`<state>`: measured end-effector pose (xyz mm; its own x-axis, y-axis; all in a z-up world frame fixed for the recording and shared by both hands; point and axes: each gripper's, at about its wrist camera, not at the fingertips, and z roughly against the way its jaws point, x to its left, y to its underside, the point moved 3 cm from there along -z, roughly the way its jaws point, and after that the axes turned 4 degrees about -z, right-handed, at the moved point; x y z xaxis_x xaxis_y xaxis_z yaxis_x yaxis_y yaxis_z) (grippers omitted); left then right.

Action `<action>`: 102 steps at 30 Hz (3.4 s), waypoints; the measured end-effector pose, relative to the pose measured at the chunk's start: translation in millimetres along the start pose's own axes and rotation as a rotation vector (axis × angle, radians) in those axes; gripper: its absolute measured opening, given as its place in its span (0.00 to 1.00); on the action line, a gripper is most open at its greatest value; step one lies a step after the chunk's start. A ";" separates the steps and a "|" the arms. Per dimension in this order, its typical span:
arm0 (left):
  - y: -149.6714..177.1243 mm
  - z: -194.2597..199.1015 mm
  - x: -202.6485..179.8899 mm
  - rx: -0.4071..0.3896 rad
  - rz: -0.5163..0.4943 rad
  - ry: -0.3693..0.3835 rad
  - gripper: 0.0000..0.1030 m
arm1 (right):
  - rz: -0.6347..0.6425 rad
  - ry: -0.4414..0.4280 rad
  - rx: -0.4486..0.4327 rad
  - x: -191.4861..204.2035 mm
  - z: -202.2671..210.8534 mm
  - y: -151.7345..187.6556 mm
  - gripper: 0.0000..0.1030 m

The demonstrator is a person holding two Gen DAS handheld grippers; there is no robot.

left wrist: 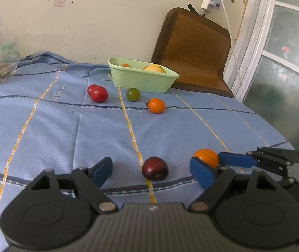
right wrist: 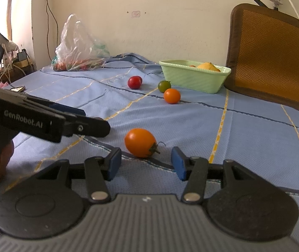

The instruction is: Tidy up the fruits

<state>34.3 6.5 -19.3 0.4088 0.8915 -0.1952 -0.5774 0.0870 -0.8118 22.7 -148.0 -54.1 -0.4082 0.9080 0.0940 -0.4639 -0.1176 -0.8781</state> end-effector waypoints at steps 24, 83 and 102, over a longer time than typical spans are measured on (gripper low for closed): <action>-3.9 -4.2 -2.1 0.049 -0.048 0.062 0.27 | 0.041 -0.028 0.010 2.2 -10.2 -8.9 0.36; -94.4 -100.4 84.3 0.049 0.096 -0.100 0.33 | -0.048 -0.080 0.052 -46.4 -140.0 -117.4 0.43; -18.5 -15.9 27.2 0.072 0.023 0.082 0.32 | 0.021 -0.110 0.061 -5.7 -40.5 -40.1 0.27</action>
<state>67.4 22.1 -18.3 0.4495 0.8546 -0.2600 -0.6356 0.1015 -0.7653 75.5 -132.1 -38.4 -0.5009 0.8557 0.1299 -0.5002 -0.1636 -0.8503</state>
